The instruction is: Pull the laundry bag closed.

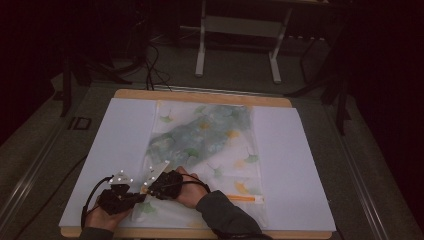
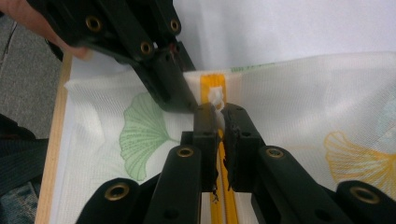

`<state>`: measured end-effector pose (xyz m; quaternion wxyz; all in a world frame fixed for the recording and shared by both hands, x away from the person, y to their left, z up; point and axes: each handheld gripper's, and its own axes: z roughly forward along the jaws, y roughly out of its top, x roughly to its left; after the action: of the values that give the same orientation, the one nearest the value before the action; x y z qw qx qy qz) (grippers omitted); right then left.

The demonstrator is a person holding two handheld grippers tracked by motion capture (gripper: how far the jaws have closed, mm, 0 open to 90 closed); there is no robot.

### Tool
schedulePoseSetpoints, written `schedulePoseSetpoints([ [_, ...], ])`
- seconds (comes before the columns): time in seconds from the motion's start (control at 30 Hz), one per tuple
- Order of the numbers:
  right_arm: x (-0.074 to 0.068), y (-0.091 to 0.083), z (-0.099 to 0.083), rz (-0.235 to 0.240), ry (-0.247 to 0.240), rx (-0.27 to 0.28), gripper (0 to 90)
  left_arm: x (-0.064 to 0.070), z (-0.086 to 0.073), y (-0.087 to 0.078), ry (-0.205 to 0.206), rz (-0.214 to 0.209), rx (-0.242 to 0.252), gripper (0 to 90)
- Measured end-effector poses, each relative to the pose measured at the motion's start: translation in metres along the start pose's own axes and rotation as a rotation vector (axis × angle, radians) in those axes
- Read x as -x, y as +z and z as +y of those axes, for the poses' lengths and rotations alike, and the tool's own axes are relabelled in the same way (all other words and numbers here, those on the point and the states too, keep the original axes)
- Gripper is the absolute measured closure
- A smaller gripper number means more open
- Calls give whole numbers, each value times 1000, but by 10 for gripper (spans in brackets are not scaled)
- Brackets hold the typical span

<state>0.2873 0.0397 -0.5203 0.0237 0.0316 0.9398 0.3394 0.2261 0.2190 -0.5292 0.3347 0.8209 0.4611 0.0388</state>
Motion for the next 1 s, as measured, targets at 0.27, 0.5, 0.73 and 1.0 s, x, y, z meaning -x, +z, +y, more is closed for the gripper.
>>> schedulePoseSetpoints([
  [0.27, -1, 2, -4, -8, -5, -7, 845, 0, 0, -3, -3, -6, 18, 883],
  [0.5, 0, 3, -7, -12, -1, -24, 846, -1, 0, -6, -10, -12, 38, 883],
  [0.73, 2, -3, -15, -34, -3, -56, 846, -4, -2, -12, -13, 3, 71, 883],
  [1.0, 2, -12, -24, -64, -3, -89, 846, -6, -3, -12, -20, 11, 75, 883],
])
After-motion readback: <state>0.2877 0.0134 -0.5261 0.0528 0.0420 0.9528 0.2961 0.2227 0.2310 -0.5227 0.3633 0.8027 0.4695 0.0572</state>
